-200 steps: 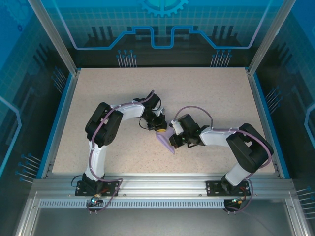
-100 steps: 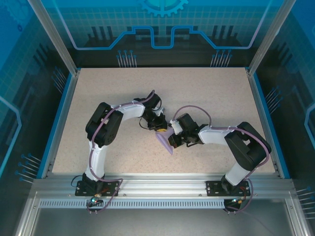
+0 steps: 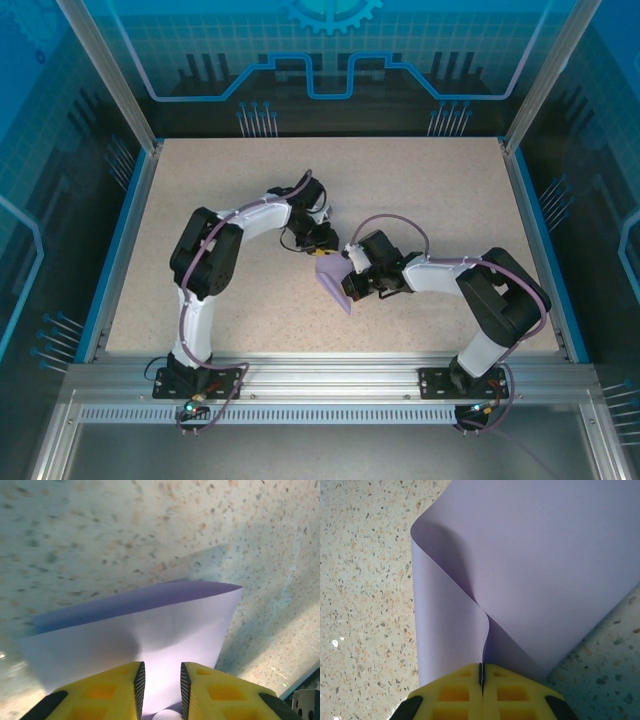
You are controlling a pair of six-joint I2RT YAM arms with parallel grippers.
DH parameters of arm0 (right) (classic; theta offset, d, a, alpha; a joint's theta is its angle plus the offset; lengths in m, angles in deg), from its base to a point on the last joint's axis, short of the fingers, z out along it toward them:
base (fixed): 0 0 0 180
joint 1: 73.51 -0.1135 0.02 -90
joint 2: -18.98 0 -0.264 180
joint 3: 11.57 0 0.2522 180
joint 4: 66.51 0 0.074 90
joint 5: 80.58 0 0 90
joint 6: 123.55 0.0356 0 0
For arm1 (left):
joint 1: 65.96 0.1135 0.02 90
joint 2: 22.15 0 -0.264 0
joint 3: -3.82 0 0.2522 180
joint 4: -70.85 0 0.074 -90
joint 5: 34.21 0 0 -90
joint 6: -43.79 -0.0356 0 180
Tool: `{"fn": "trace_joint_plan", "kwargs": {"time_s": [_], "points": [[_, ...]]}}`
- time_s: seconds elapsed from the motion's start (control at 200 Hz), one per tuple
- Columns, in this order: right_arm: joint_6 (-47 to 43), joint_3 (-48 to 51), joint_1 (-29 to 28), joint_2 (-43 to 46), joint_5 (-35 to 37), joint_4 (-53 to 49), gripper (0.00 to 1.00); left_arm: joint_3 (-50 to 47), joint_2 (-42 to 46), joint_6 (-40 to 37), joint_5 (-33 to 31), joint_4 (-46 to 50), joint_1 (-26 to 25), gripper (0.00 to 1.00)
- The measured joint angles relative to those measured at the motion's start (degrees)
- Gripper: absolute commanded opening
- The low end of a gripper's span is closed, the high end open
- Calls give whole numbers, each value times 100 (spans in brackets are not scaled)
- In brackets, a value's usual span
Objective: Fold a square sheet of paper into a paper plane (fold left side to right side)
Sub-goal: Fold the paper at the center of the table.
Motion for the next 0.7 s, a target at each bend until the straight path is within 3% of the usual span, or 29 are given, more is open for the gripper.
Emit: {"fn": "trace_joint_plan", "kwargs": {"time_s": [0.175, 0.31, 0.7], "points": [[0, -9, 0, 0, 0, -15, 0, -1119, 1176, 7, -98, -293, 87, 17], [-4, -59, -2, -20, 0, -85, 0, -1849, 1882, 28, 166, -723, 68, 15], [-22, -146, -2, -61, -4, -214, 0, -2496, 1805, 219, 710, -1602, -396, 14]]}}
